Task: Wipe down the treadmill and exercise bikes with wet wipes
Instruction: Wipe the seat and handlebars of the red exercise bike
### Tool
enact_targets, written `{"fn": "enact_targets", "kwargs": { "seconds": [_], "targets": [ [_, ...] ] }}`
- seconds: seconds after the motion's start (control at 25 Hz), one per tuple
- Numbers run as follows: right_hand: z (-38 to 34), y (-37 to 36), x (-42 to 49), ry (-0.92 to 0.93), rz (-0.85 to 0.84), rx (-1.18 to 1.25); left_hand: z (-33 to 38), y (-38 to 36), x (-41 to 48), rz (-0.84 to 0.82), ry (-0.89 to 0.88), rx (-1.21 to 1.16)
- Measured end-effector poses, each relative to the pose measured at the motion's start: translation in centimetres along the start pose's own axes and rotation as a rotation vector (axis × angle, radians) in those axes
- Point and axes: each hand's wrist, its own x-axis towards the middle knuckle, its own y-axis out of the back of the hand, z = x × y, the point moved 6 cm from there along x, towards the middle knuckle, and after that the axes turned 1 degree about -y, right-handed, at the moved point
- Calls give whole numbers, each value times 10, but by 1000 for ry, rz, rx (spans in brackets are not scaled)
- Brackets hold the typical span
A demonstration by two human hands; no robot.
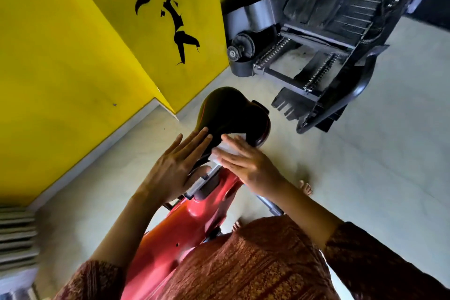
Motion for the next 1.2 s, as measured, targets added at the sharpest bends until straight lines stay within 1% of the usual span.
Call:
{"fn": "enact_targets", "kwargs": {
  "seconds": [0.08, 0.12, 0.16, 0.24, 0.32, 0.36, 0.44, 0.52, 0.56, 0.6, 0.64, 0.72, 0.76, 0.8, 0.84, 0.88, 0.92, 1.0, 1.04, 1.16, 1.2],
  "targets": [
    [-2, -2, 13, 100, -21, -29, 0, -2, 8, -17, 7, 54],
    [6, 1, 8, 109, -12, -47, -1, -3, 8, -15, 14, 75],
    [16, 5, -3, 85, 12, -58, -2, -4, 6, -12, 20, 89],
    [35, 16, -32, -42, 102, -72, -3, -6, 1, -21, 17, 89],
    [35, 15, -39, -158, 189, -93, -2, -8, 2, -35, 17, 62],
    [27, 8, -32, -154, 190, -79, -3, -8, 5, -39, 24, 45],
    [8, -3, -9, -43, 114, -31, -5, -8, 14, -50, 21, 15],
    [10, 2, -4, 58, 35, -29, -6, -9, 21, -65, 17, -19],
    [18, 6, -11, 70, 35, -31, -6, -9, 22, -74, 17, -39],
    [26, 12, -20, 29, 68, -29, -7, -9, 24, -81, 19, -55],
    [35, 17, -32, -66, 127, -23, -7, -9, 27, -87, 16, -68],
    [50, 26, -48, -380, 295, 21, -8, -9, 34, -92, 12, -97],
    [58, 30, -49, -556, 372, 110, -7, -9, 40, -89, 8, -117],
    [65, 31, -42, -722, 425, 256, -6, -9, 46, -86, 7, -137],
    [72, 30, -27, -850, 437, 431, -6, -8, 54, -82, 8, -149],
    [79, 30, -11, -926, 407, 569, -5, -8, 62, -74, 11, -152],
    [87, 29, 3, -967, 337, 616, -5, -7, 70, -65, 13, -147],
    [98, 34, 16, -996, 171, 523, -4, -8, 86, -65, 7, -130],
    [101, 37, 10, -1039, 125, 488, -5, -8, 91, -72, 9, -122],
    [103, 45, -25, -1250, 27, 547, -8, -11, 94, -85, 8, -116],
    [104, 43, -26, -1274, -4, 536, -8, -11, 95, -78, 0, -119]
  ]
}}
